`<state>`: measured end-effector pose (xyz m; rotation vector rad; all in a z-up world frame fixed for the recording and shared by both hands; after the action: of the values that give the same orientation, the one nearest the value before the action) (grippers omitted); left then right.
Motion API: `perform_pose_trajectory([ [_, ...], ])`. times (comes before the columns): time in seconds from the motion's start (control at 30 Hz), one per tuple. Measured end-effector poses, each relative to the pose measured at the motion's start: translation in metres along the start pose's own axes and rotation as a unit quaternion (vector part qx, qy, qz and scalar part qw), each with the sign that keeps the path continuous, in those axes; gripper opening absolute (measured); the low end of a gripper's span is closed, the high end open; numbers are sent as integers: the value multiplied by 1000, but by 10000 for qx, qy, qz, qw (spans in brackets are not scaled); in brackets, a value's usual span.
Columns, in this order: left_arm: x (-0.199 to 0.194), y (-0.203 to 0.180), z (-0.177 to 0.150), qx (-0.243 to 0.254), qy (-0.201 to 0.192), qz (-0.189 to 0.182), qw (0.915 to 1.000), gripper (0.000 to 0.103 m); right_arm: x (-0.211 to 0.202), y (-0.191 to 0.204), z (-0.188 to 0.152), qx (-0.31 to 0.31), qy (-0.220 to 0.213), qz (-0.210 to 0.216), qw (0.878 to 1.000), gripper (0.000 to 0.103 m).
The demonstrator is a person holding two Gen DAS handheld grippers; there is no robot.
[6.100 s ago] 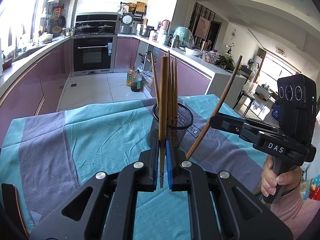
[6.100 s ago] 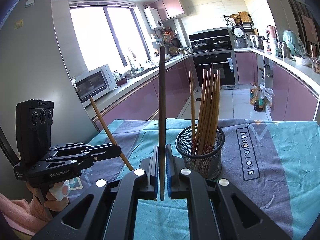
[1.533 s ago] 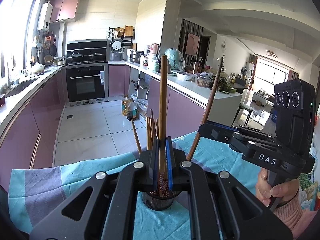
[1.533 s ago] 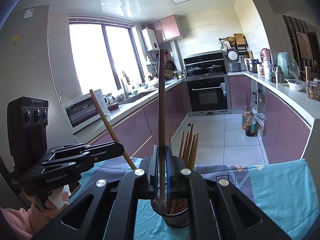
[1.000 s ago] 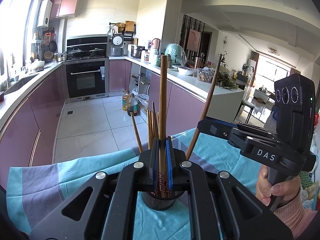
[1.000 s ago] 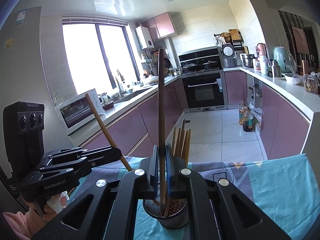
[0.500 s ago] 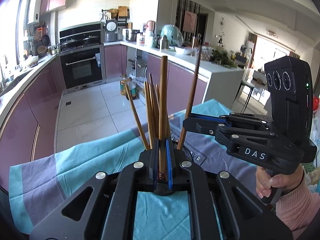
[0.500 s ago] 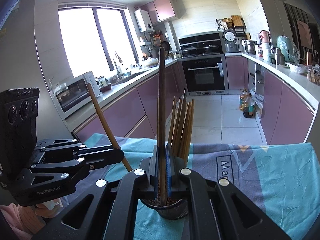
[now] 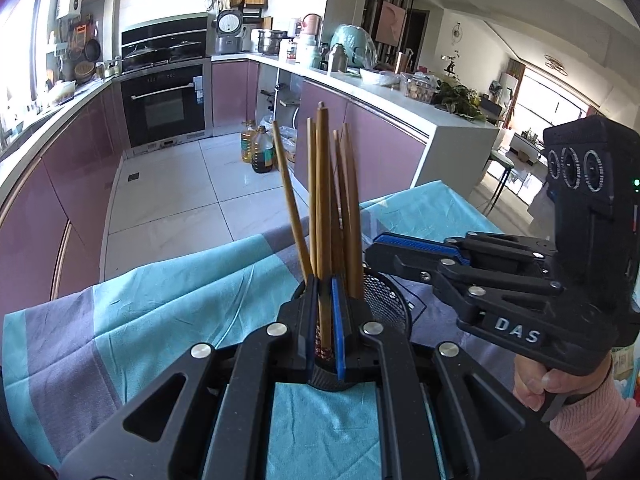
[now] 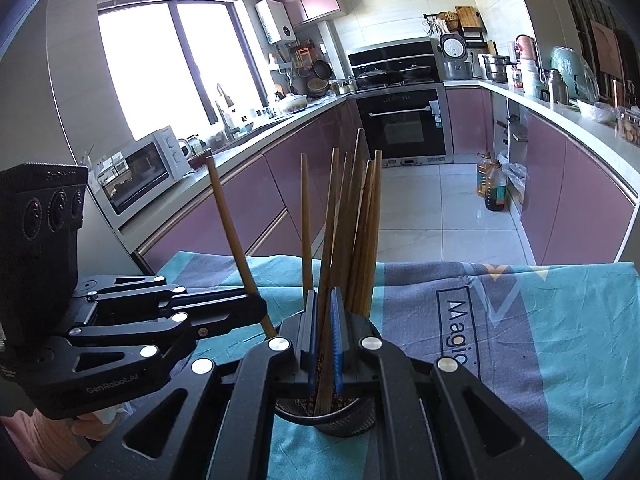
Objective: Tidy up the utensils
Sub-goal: 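Lower the chopstick into the mesh cup with the left tool while the right tool lowers its own, then open the left tool to release the chopstick while the right tool releases its own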
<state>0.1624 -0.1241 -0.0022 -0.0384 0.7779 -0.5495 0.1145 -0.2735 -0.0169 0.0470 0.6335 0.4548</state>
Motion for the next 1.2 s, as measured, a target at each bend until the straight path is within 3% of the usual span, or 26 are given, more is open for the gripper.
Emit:
perform_pose_trajectory([
  [0.33,9,15,-12,-144,89,-165,9997,8,0,2,-5,48,47,63,10000,8],
  [0.43,11,19,-18,-196,73,-209,9996,18,-2,3,-6,45,45,44,10000,15],
  [0.5,11,23,-22,-241,36,-209,9995,26,-3,5,-7,16,21,12,10000,26],
  [0.6,7,29,-26,-308,-84,-154,9994,29,-7,8,-10,-3,-26,-29,10000,34],
  [0.73,-9,40,-29,-435,-462,53,9980,45,-14,14,-13,-95,-158,-157,9997,45],
  [0.83,-23,47,-32,-476,-741,259,9958,59,-22,19,-15,-199,-303,-278,9990,61],
  [0.9,-34,52,-34,-517,-922,417,9935,76,-27,23,-17,-262,-422,-399,9980,81],
  [1.07,-65,62,-45,-526,-1387,908,9848,97,-36,34,-24,-473,-625,-645,9948,96],
  [1.2,-85,69,-58,-610,-1611,1176,9780,97,-44,43,-29,-635,-786,-900,9908,96],
])
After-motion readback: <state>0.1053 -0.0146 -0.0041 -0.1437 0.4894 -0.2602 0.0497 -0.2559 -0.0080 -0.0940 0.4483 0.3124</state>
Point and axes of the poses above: each gripper's, at about its wrist camera, not at the fingertips, and x roughly the way its jaws point, y to its left, z to its top, the point moved 5 cm from there along x, roughly the way its jaws point, and after that the axes turned 8 degrees about -x, right-handed, at the moved point
